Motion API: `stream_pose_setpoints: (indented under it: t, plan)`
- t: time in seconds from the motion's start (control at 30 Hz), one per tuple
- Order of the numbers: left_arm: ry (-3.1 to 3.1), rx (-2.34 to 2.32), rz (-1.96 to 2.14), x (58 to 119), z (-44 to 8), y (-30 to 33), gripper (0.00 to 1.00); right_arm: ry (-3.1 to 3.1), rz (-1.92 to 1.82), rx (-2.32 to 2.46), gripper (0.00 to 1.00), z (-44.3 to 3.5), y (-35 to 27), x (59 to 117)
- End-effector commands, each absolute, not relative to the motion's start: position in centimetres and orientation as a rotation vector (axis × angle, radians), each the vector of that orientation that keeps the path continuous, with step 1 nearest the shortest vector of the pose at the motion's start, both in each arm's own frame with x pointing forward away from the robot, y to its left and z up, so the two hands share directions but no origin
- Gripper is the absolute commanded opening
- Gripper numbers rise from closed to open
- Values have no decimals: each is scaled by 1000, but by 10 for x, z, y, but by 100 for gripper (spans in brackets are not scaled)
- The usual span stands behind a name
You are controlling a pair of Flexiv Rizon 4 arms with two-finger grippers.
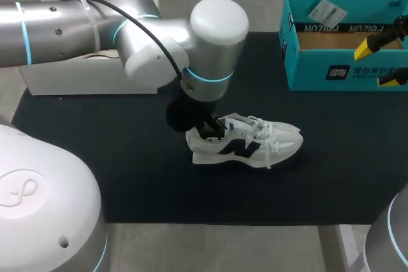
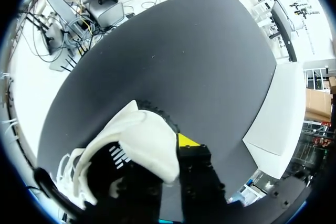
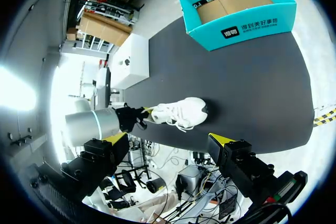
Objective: Take the shoe out of the shoebox, open the shoe tongue, remove and reinsert the insole, then place the shoe into the shoebox
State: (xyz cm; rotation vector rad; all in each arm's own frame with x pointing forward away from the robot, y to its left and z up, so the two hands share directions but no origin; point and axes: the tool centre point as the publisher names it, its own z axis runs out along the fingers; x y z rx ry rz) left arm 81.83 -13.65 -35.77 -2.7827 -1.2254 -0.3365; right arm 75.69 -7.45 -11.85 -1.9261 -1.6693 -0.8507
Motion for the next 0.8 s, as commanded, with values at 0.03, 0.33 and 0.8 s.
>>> stream_pose_setpoints:
  t: [0.03, 0.33, 0.8]
  plan:
    - [-1211, -2783, -336, 817, -368, -143, 0, -1669, -849, -1929, 100, -119, -74, 757]
    - [-1212, -2790, -348, 816, -383, -149, 0, -1669, -849, -1929, 100, -119, -74, 757]
    - [-1361, -2777, -325, 823, -372, -153, 0, -1669, -849, -1929, 100, -119, -74, 757]
